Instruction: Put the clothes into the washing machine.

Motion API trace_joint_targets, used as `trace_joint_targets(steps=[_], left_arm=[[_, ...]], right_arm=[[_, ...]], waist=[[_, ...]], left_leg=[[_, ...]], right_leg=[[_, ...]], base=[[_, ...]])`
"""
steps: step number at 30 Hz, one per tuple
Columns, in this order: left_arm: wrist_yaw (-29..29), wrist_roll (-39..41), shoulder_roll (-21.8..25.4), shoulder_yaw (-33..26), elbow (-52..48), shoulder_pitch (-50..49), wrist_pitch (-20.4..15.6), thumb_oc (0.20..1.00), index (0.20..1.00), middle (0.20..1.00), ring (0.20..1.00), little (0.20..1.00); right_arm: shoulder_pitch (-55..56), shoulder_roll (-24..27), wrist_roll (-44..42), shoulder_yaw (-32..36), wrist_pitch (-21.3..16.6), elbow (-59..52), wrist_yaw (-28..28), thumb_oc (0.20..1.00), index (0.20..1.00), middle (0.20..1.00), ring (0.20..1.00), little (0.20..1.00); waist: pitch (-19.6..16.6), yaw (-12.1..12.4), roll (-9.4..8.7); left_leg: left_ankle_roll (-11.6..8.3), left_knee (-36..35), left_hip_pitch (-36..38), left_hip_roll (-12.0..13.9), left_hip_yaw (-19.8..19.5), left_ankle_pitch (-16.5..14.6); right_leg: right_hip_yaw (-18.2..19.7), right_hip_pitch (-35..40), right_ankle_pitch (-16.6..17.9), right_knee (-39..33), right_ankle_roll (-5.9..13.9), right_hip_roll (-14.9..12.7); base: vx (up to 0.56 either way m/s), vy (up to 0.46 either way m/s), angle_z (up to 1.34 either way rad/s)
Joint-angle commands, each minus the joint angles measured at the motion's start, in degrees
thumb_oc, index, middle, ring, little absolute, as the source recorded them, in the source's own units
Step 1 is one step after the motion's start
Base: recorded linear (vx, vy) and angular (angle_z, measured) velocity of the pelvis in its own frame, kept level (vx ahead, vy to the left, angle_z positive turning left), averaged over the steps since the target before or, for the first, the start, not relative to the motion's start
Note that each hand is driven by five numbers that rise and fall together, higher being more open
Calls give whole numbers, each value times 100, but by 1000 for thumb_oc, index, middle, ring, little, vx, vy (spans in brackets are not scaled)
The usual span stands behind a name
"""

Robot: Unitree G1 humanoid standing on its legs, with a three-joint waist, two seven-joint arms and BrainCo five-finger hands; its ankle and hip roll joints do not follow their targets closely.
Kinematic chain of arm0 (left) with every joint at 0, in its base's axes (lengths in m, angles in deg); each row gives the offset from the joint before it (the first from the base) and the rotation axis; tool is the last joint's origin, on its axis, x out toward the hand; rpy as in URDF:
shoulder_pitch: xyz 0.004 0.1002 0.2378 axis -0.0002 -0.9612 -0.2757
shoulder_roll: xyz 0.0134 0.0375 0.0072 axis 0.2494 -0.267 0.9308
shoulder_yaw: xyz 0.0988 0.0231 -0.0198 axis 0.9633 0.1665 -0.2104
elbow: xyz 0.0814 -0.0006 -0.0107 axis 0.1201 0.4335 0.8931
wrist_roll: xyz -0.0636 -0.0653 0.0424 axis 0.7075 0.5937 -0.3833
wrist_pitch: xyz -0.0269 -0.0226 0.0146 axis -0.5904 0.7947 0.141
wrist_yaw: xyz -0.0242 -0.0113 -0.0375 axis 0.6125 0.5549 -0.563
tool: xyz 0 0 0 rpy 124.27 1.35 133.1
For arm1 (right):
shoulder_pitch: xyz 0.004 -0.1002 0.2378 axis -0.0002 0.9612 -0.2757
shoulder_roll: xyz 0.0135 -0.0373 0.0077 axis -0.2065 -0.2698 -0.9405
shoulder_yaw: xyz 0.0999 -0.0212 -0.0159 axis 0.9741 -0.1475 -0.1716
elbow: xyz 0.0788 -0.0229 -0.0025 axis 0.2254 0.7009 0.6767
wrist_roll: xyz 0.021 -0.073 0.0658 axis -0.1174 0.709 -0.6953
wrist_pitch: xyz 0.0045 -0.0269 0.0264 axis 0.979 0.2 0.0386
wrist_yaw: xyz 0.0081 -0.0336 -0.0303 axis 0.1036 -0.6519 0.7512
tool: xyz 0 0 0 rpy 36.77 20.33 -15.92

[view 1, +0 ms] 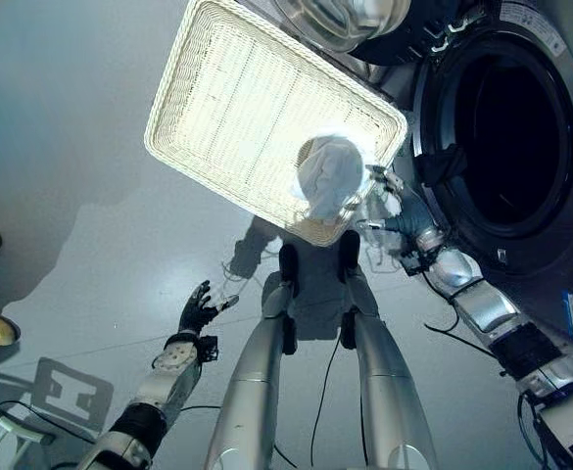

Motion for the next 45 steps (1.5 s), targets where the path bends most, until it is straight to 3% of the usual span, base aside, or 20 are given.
trace_joint_targets(steps=[1,8,13,14,17,18,22,23,25,30,37,43,44,45], left_arm=[[-302,212,58,-81,171,-249,-143,1000,1000,1000,1000,1000],[-544,-33,153,-16,584,-1,-48,1000,1000,1000,1000,1000],[-549,-46,228,102,648,107,-11,1000,1000,1000,1000,1000],[-561,-141,297,225,660,189,-2,1000,1000,1000,1000,1000],[-560,-146,299,227,660,193,-2,1000,1000,1000,1000,1000],[-554,-122,375,317,616,234,29,1000,1000,1000,1000,1000],[-543,-142,392,377,590,234,-5,1000,1000,1000,1000,1000],[-500,-292,487,521,444,258,-5,1000,1000,1000,1000,1000],[-487,-318,584,581,297,282,33,1000,1000,1000,1000,1000],[-508,-351,712,627,58,327,150,1000,1000,1000,1000,1000],[-401,-468,805,742,-418,377,408,1000,1000,1000,1000,1000],[-374,-560,830,736,-577,357,586,1000,1000,1000,1000,1000],[-373,-582,813,728,-580,350,591,1000,1000,1000,1000,1000],[-339,-594,809,743,-618,348,625,1000,1000,1000,1000,1000]], right_arm=[[-466,233,1326,-179,-104,-110,-533,1000,1000,1000,1000,1000],[-1837,413,1765,-980,949,864,-25,1000,1000,1000,1000,1000],[-2416,428,1727,-1437,1173,1603,-39,1000,1000,1000,1000,1000],[-2799,382,1844,-1747,1496,2333,59,1000,1000,1000,1000,1000],[-2813,380,1847,-1760,1530,2354,79,1000,1000,1000,1000,1000],[-3040,342,1800,-1935,1912,2859,315,1000,1000,1000,1000,1000],[-3173,277,1981,-2049,2123,3333,581,1000,1000,1000,1000,1000],[-3405,218,2223,-2299,2724,4288,1662,1000,1000,1000,1000,1000],[-3472,221,2349,-2399,2853,4683,2217,1000,1000,1000,1000,1000],[-3498,163,2298,-2338,2977,5125,2582,1000,1000,1000,1000,1000],[-3459,129,2491,-2048,3431,5673,3419,1000,1000,1000,1000,1000],[-3441,145,2613,-1869,3375,5916,3856,1000,1000,1000,1000,1000],[-3449,144,2657,-1861,3304,5935,3978,944,944,944,944,944],[-3441,137,2687,-1855,3169,5937,4089,200,200,200,200,200]], waist=[[-117,386,213],[-117,676,188],[-117,813,158],[-117,925,153],[-117,927,154],[-117,997,150],[-117,1054,164],[-117,1184,204],[-117,1243,225],[-117,1307,287],[-117,1389,446],[-117,1412,478],[-117,1414,482],[-117,1414,483]], left_leg=[[-352,-711,429,-5,38,306],[-359,-567,324,-36,-177,288],[-363,-537,232,-37,-299,294],[-371,-515,120,-43,-381,306],[-371,-515,114,-43,-384,307],[-384,-490,26,-48,-440,310],[-381,-515,-35,-49,-469,319],[-364,-545,-192,-62,-551,349],[-356,-537,-275,-69,-588,366],[-348,-559,-348,-98,-636,401],[-331,-583,-424,-135,-687,458],[-332,-566,-416,-145,-705,474],[-334,-569,-415,-144,-703,478],[-337,-576,-416,-139,-703,485]], right_leg=[[-301,183,-732,685,421,219],[-415,156,-862,873,383,217],[-506,121,-884,909,365,232],[-588,62,-873,924,368,228],[-592,59,-872,924,368,228],[-643,4,-854,921,376,222],[-686,-43,-836,896,374,219],[-782,-165,-809,879,370,196],[-833,-233,-800,897,365,169],[-881,-302,-761,872,363,138],[-921,-395,-731,882,355,58],[-926,-397,-700,879,345,38],[-926,-399,-692,874,346,36],[-927,-407,-682,872,347,34]], base=[[0,0,0],[25,-38,22],[25,-59,32],[42,-82,29],[22,-35,23],[30,-36,17],[40,-45,15],[78,-82,10],[76,-80,22],[26,-32,9],[10,-29,4],[-3,-27,3],[-7,-26,6],[-7,-37,7]])
